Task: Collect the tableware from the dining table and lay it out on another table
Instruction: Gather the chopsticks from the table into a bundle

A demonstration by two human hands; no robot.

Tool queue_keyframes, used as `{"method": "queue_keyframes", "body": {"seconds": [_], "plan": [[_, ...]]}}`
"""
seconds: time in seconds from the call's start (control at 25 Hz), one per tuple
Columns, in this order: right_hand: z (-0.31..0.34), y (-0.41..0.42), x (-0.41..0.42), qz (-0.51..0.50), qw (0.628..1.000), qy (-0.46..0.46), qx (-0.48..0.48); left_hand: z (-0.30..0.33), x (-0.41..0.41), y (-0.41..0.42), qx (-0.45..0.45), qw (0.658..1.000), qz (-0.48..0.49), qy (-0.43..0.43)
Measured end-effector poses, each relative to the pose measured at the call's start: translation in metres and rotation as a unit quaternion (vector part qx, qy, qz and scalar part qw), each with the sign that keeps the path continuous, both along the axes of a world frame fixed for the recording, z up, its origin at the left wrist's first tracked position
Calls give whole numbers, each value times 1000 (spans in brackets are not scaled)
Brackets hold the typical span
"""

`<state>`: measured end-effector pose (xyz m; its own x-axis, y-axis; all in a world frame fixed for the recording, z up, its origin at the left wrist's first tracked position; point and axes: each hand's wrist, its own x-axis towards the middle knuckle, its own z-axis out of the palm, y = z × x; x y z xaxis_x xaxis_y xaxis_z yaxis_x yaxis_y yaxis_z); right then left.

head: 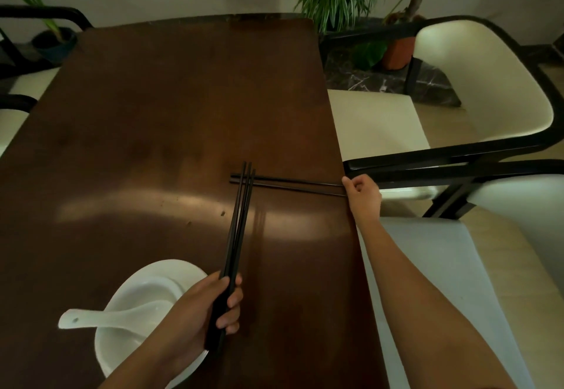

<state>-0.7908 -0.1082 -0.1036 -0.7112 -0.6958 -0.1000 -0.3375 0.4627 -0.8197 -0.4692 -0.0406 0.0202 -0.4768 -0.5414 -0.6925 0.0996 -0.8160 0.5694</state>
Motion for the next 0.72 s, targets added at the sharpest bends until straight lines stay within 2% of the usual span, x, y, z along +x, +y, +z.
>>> {"method": "queue_keyframes", "body": {"seconds": [0.16, 0.28, 0.4, 0.52, 0.6, 0.72], "plan": [[26, 7, -10, -43, 994, -92, -34, 0, 4, -5, -9, 1000, 1, -17], [84, 23, -31, -27, 983, -164, -83, 4, 9, -10, -18, 999, 16, -43], [156, 46, -54, 68, 973, -199, -98, 12, 19, -18, -29, 996, 43, -66], [216, 60, -45, 199, 952, -212, -92, 28, 24, -25, -56, 995, 28, -74], [238, 57, -19, 278, 941, -183, -66, 42, 17, -25, -73, 995, -15, -62], [248, 48, 24, 361, 921, -139, -39, 65, 4, -12, -91, 987, -131, -9]]}}
